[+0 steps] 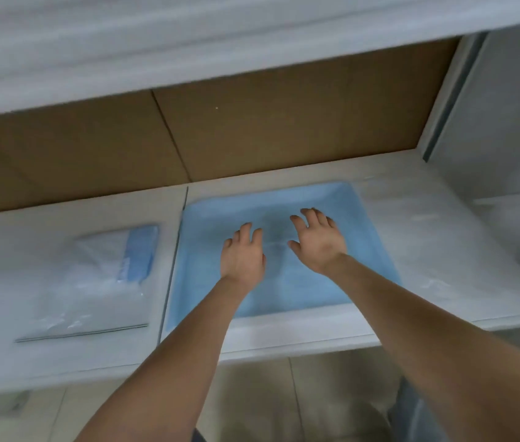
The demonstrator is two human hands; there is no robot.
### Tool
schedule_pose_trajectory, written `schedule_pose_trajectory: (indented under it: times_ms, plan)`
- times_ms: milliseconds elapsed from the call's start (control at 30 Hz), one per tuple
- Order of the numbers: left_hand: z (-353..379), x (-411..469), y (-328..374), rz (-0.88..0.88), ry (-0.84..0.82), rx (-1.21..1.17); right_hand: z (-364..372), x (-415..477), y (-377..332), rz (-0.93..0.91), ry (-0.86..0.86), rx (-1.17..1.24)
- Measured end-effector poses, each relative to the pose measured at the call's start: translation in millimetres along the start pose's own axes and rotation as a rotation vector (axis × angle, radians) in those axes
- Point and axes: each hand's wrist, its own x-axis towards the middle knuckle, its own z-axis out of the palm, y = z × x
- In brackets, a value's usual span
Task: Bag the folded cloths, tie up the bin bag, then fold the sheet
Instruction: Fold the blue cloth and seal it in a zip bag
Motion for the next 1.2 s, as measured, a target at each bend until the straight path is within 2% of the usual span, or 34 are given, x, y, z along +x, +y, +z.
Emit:
schedule_pose_trajectory:
  times_ms: [267,600,867,1033,1200]
  plan:
    - [26,11,-10,-0.054,0.081,-0.022,29,10,-5,-0.027,0.116,0.000]
    - [7,-53,4,-0.118,0.099,-0.057,22,-53,-10,-0.017,0.190,0.016]
    - [-3,-70,19,-0.110,0.093,-0.030,11,-82,-2,0.005,0.137,0.092]
    - [14,-60,17,-0.087,0.052,-0.009,26,-64,7,0.074,0.094,0.078]
    - [27,-39,-6,-0.141,0.021,-0.025,41,-31,-3,0.035,0.027,0.060]
